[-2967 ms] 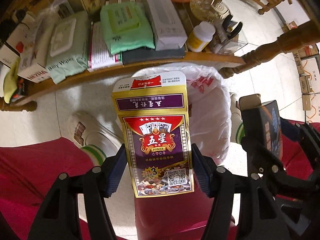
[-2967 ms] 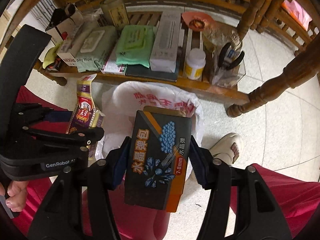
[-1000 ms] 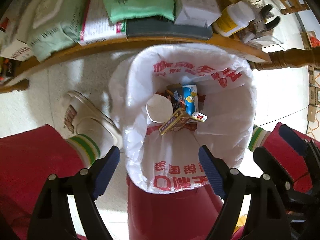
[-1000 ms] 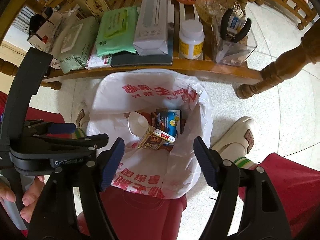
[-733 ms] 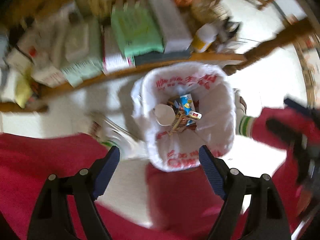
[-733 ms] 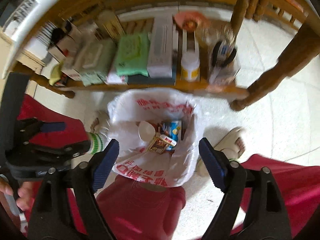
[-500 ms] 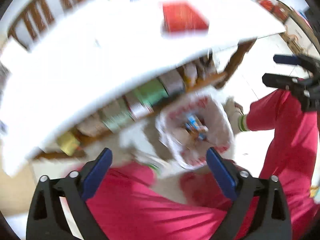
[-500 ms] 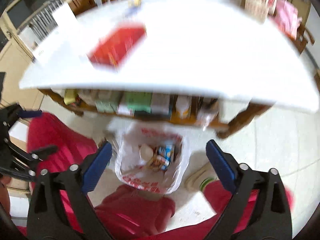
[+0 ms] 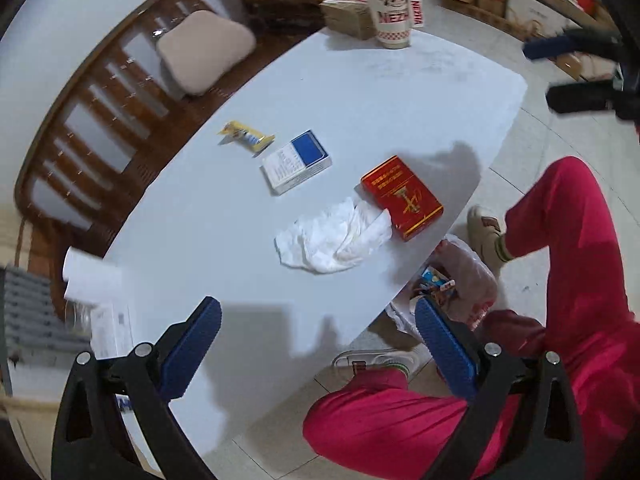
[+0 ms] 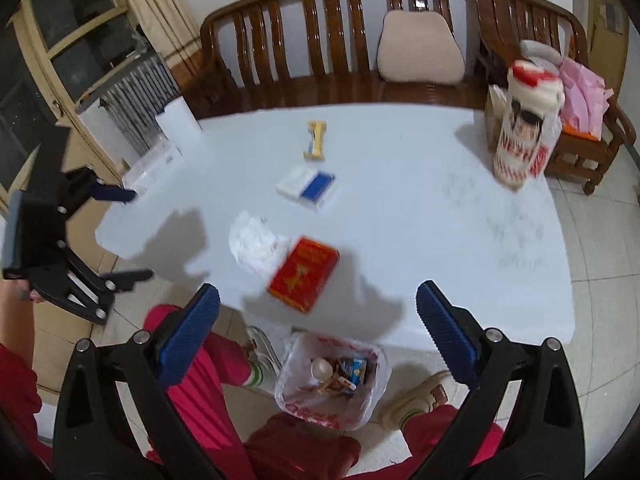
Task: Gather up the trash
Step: 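Raise both open tools back above the table, then grasp the white tissue with the left tool while the right tool grasps the red cigarette box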
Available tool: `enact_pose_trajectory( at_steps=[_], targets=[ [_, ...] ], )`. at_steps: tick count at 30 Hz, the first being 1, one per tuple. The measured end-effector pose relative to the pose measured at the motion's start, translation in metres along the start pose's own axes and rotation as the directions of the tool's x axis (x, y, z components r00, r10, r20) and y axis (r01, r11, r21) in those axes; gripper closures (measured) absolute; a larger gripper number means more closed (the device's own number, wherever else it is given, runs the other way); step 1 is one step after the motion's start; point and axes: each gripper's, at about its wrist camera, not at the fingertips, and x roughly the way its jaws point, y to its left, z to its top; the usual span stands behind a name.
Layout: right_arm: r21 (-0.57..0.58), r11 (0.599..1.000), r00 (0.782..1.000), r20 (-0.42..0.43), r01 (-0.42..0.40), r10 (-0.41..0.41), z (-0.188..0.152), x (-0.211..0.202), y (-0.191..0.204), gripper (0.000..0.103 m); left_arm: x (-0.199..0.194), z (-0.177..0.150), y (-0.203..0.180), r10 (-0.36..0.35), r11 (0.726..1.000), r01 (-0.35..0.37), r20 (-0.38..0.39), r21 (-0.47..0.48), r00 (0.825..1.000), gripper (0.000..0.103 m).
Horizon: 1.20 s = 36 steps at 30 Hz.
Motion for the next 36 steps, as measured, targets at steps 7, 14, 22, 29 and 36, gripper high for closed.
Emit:
enact_pose_trajectory(
  at_steps=[7, 14, 22, 29, 36],
  targets=[
    [0.014, 1.0, 1.0, -0.025, -0.014, 0.014, 0.036, 0.006, 0.005, 0.007, 0.019, 0.015, -0.007, -0.031, 0.981, 0.031, -0.006, 0.192, 1.0, 0.008],
    [0.022, 1.0, 0.996, -0.087, -0.007, 0.009, 0.053, 0.039, 0.014, 0.007, 0.048, 0.031, -0.007, -0.093, 0.951, 0.099, -0.035, 0.294, 0.995, 0.008],
    [0.055, 0.998, 0.987, -0.163, 0.007, 0.002, 0.05, 0.086, 0.01, 0.007, 0.088, 0.033, -0.005, -0.195, 0.911, 0.213, -0.088, 0.354, 0.977, 0.008],
    [0.109, 0.994, 0.965, -0.261, 0.014, 0.015, 0.037, 0.139, 0.005, 0.007, 0.114, 0.038, -0.005, -0.235, 0.882, 0.26, -0.111, 0.393, 0.966, 0.008],
    [0.188, 0.982, 0.949, -0.316, 0.038, 0.023, 0.026, 0.183, -0.007, 0.007, 0.132, 0.039, -0.009, -0.256, 0.849, 0.289, -0.132, 0.443, 0.957, 0.008]
  ],
)
